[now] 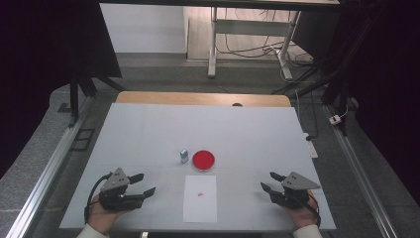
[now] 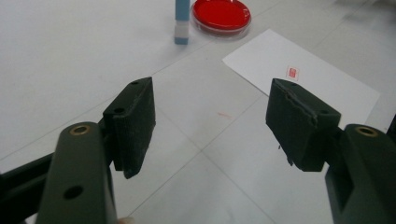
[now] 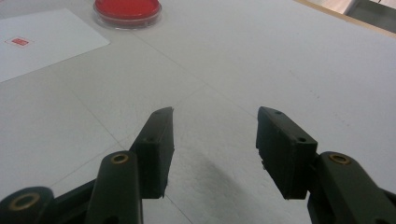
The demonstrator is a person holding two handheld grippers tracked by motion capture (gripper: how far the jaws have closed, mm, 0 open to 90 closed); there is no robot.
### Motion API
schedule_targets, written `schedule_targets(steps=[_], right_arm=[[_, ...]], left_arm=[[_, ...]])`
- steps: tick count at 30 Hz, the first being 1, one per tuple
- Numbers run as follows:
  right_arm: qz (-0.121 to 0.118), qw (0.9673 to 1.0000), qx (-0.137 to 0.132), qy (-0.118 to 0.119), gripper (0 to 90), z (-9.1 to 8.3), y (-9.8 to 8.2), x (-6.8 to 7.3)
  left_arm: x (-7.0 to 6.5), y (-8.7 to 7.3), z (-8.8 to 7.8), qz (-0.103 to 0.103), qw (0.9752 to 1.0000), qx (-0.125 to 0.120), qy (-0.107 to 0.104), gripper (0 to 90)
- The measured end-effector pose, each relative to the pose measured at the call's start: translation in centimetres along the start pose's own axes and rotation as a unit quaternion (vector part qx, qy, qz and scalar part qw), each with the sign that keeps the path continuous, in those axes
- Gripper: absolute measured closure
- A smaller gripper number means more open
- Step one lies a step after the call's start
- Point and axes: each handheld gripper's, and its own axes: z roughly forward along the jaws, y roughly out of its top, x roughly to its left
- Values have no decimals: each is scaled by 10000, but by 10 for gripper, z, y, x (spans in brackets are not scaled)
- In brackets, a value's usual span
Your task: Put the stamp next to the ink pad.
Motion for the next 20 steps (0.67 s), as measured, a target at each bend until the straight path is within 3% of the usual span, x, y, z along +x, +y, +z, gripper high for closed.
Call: schedule_targets(steps=[20], right_arm=[[-51, 10000, -62, -52, 450, -2, 0, 0]], left_arm=[[4, -1, 3, -53, 9999, 82, 63, 328]])
